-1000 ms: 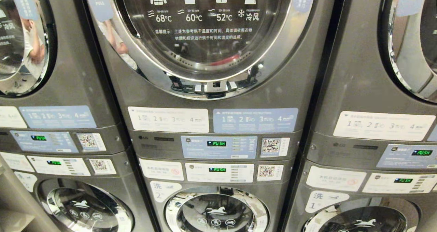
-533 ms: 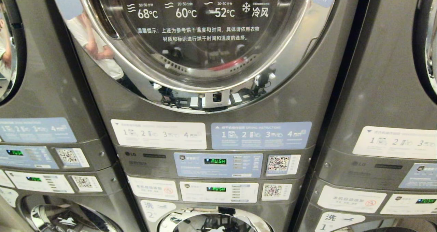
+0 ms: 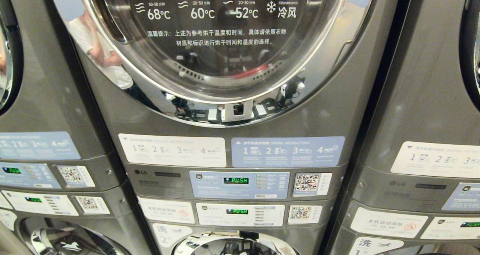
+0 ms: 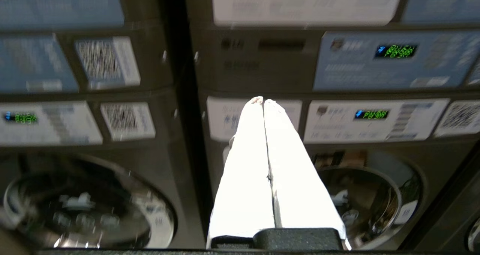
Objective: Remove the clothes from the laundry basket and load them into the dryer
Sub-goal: Close the dryer
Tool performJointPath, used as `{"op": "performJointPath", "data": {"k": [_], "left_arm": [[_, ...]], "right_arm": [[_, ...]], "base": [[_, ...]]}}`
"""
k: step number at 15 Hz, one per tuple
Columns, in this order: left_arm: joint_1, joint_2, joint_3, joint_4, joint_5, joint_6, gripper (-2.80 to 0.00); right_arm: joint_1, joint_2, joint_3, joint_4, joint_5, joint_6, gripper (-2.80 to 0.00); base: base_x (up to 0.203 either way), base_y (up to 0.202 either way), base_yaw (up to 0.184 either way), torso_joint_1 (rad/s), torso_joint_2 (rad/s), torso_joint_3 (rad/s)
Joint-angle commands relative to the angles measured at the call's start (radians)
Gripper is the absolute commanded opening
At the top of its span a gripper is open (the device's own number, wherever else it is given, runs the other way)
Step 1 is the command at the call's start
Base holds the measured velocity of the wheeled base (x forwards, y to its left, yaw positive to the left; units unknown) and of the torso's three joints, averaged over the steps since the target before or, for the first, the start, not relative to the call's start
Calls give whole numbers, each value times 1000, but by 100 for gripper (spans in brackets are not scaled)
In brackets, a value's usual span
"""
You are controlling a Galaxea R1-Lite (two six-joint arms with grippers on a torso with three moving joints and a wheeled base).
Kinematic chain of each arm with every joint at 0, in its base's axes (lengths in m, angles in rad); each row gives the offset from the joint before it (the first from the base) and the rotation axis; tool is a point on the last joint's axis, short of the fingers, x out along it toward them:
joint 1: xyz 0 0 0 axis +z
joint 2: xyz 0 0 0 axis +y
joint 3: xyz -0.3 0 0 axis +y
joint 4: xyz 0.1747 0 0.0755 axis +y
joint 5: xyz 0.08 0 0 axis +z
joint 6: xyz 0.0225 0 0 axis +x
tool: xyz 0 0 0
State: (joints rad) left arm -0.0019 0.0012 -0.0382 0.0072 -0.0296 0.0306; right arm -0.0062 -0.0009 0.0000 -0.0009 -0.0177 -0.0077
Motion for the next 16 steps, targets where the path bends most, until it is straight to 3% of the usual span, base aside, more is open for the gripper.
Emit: {"op": "performJointPath", "data": {"k": [1,3,7,11,16], "left_arm": [[-1,56,-151,5,-107,5,-280],[-6,241,-323,5,-236,0,-280],[-13,682,-670,-17,-338,-64,-280],[-10,1062,-900,-159,-367,-120,-280],[-3,1307,-1138,-215,-316,-156,-280]], "right_arm": [[0,1,0,-1,-1,-3,-280],[0,1,0,-2,-5,19,-280],[0,1,0,-4,-7,55,-280],[0,1,0,-2,-7,55,-280],[0,1,0,-3,-7,55,-280]], "base": [[0,0,0,0,0,0],[0,0,0,0,0,0],[0,0,0,0,0,0],[0,0,0,0,0,0],[0,0,0,0,0,0]]}}
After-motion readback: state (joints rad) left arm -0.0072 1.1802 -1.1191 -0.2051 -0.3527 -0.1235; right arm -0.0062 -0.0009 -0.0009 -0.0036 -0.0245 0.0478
